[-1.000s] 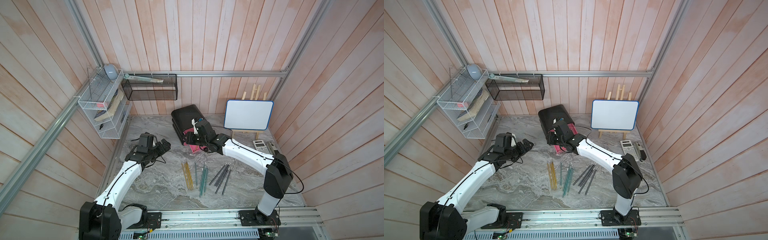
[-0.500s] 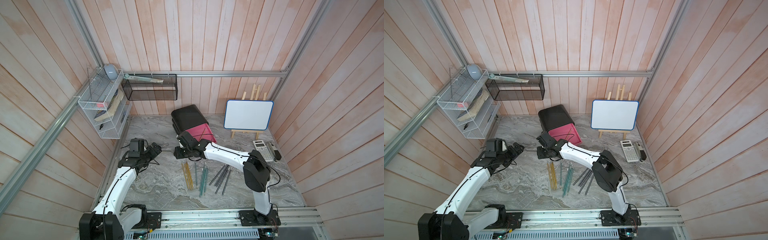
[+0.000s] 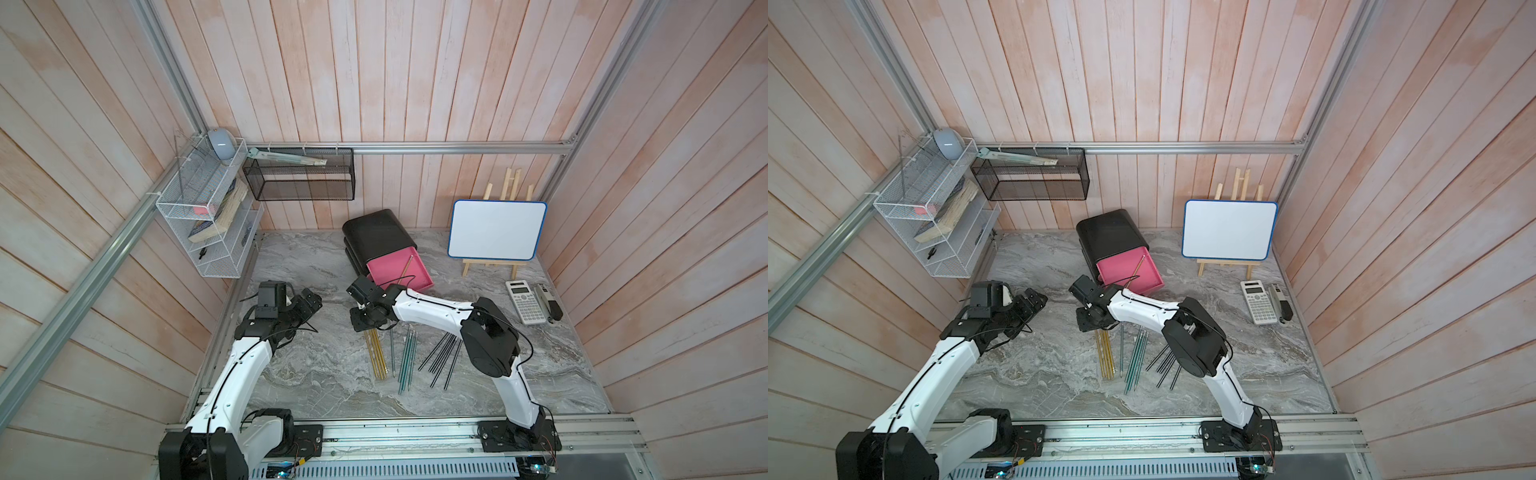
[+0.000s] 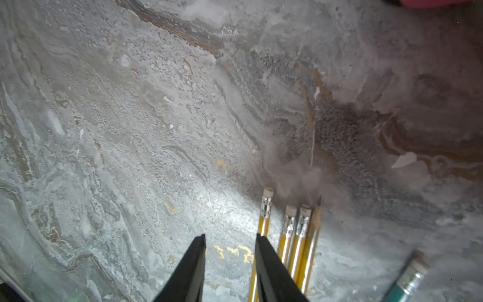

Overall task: Please place the pencils in the drawer according to their color
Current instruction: Pick up the pencil from the center of the board.

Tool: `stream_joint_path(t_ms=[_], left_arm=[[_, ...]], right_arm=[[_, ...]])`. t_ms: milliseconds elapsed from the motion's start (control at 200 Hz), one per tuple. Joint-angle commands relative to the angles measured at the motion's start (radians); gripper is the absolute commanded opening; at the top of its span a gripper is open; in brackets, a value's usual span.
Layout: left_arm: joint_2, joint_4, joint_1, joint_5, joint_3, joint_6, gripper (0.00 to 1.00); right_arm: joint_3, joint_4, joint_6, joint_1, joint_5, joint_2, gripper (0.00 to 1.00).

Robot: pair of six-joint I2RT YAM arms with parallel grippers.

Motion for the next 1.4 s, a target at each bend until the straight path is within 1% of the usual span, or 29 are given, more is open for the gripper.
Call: stream_joint_path(t_ms=[0,635,980,1105,1395], left_arm=[[-0.017,0.013,0.007,0.019,-0.019,-0.009,0.99],[-0.012,0.046,0.006,0.046,-0.045,-0.011,0.99],[-0.013,0.059,0.007,0.055,-0.049,-0.014,0.99],[-0.013,0.063,0.006,0.059,-0.051,-0.015,0.99],[-0.017,0.073,0.006,0.064,-0.055,-0.023,1.00]], right_arm=[[0.035,-0.043,-0.018,0.006,0.035,0.043,0.36],[0.153,-0.090,-0.013,-0.024,0.078,0.144,0.34],[0.129,-0.097,-0.005,-0.026,0.075,0.150,0.33],[0.124,-0.097,-0.005,-0.025,0.070,0.154,0.31],[0.130,-0.110,-0.011,-0.015,0.066,0.170,0.29]])
